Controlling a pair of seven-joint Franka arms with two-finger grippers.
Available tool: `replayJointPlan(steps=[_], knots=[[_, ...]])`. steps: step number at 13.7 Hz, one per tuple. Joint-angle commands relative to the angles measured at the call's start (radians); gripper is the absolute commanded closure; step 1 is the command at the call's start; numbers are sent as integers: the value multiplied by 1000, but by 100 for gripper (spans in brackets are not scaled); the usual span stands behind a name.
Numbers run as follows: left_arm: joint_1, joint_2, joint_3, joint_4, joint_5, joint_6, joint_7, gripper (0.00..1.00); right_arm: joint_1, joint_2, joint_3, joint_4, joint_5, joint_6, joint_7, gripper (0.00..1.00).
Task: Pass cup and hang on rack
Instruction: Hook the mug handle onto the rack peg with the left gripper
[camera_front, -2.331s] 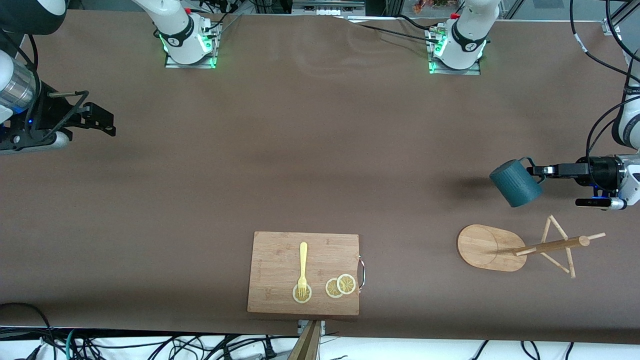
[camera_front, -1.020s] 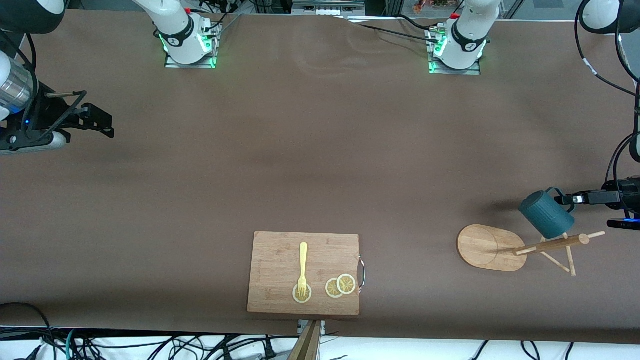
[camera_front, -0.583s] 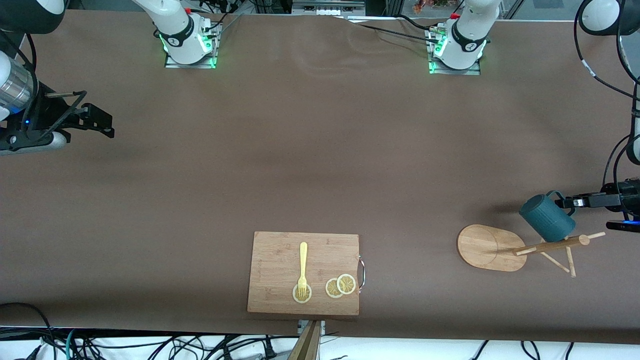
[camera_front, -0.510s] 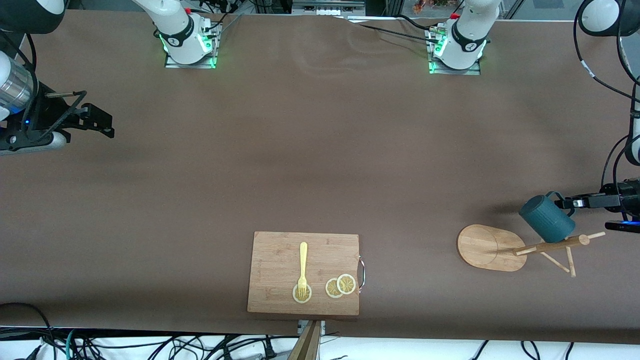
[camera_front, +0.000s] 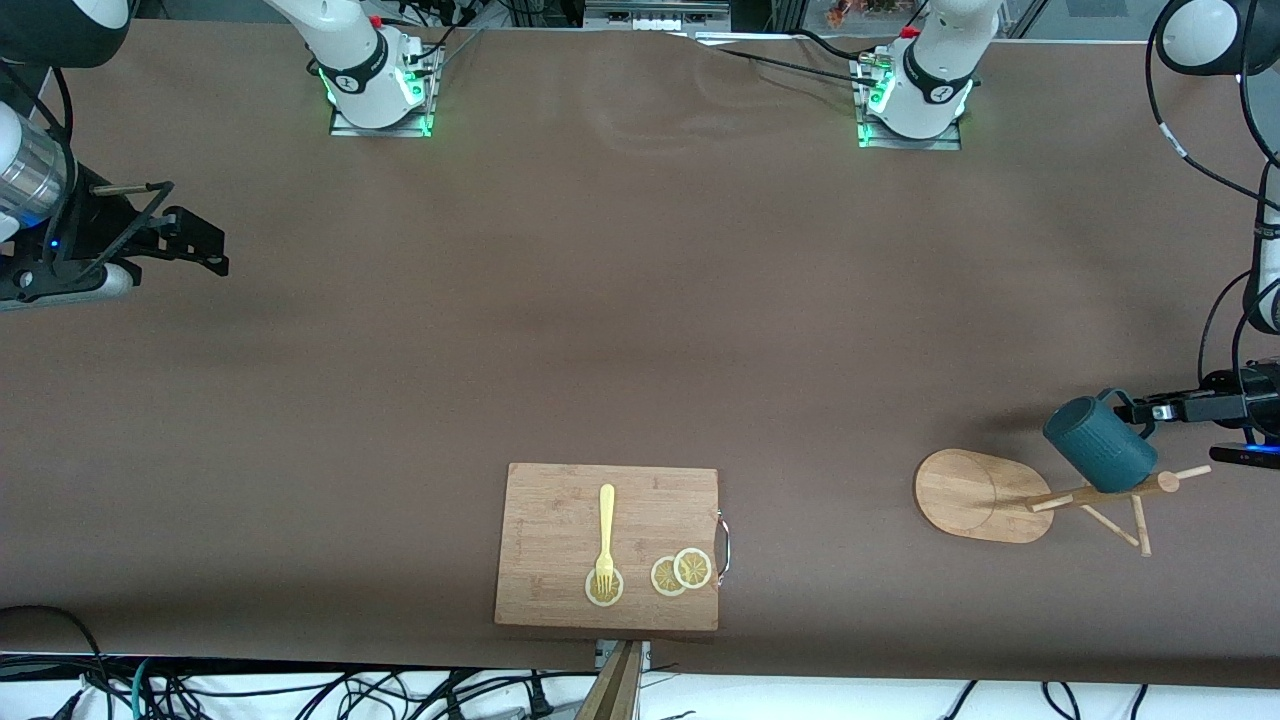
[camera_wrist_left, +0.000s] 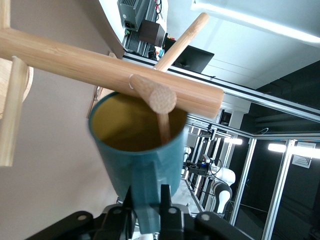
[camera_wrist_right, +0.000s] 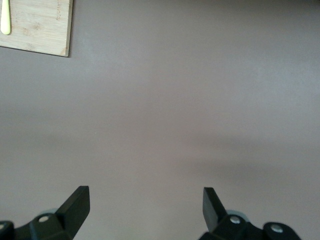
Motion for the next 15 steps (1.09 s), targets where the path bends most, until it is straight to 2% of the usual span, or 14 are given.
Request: replayJointPlan(steps=[1, 5, 8, 10, 15], knots=[[0, 17, -3, 37, -19, -5, -21, 0, -12, 9, 5, 22, 4, -3, -19, 0], [-4, 11, 26, 80, 28, -19, -17, 0, -12, 9, 5, 22, 4, -3, -19, 0], [-7, -23, 16, 153, 224, -26, -17, 0, -12, 9, 5, 22, 4, -3, -19, 0], [-22, -64, 11, 164, 368, -43, -5, 0, -10, 9, 5, 23, 4, -3, -19, 0], [-215, -242, 11, 163, 794, -1, -6, 0, -10, 9, 5, 23, 4, -3, -19, 0]])
